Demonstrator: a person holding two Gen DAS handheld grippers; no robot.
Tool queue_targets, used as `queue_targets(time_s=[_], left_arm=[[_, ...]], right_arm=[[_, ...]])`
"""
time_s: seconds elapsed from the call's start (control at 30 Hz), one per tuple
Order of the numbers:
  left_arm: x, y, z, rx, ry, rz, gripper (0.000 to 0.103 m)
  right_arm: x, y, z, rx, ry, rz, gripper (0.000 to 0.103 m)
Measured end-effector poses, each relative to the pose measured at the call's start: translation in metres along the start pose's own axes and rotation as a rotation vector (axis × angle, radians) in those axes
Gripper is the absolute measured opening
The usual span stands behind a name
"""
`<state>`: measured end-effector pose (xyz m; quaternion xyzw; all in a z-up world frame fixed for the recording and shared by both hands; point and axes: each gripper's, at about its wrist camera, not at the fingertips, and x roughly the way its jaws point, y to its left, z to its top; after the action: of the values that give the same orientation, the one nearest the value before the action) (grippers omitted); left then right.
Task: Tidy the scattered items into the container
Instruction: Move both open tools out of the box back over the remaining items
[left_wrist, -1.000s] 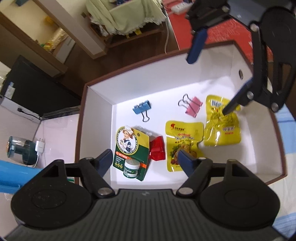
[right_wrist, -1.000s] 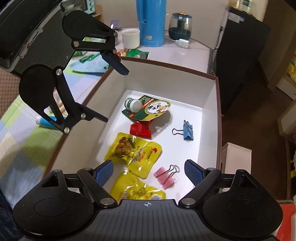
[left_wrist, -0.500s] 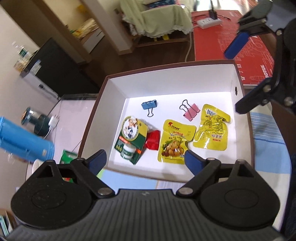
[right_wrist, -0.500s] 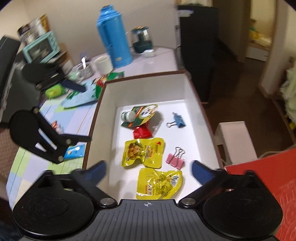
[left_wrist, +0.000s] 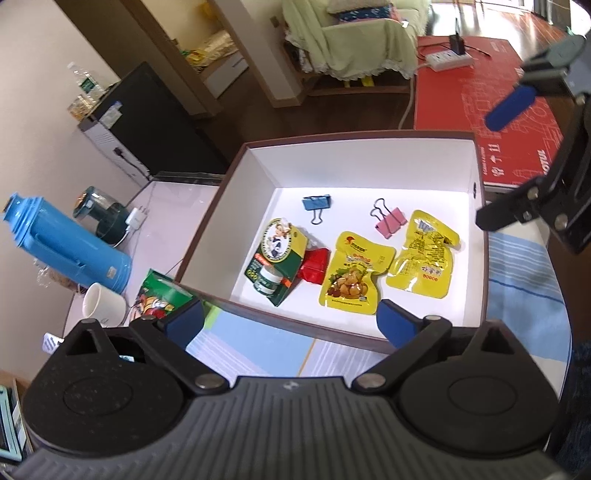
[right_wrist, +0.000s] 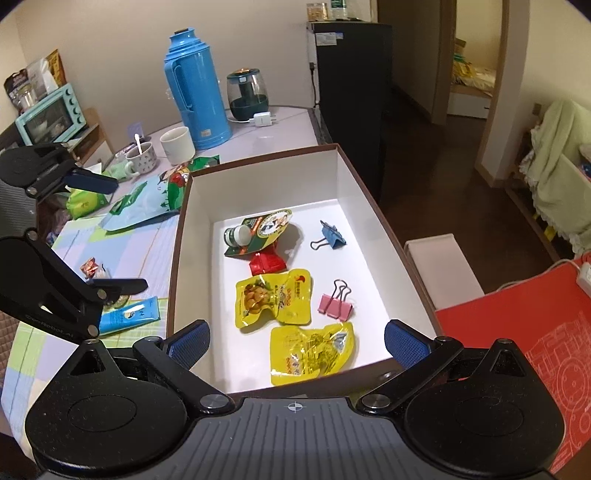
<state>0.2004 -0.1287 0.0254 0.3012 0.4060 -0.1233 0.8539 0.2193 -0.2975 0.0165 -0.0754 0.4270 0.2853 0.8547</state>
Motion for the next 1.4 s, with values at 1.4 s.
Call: queue_targets(time_s=[1.4], left_arm=[[-0.042, 0.028, -0.112, -0.039, -0.034, -0.058, 0.098]], right_arm=[[-0.003, 0.120, -0.027, 0.035, -0.019, -0.024, 0.103]])
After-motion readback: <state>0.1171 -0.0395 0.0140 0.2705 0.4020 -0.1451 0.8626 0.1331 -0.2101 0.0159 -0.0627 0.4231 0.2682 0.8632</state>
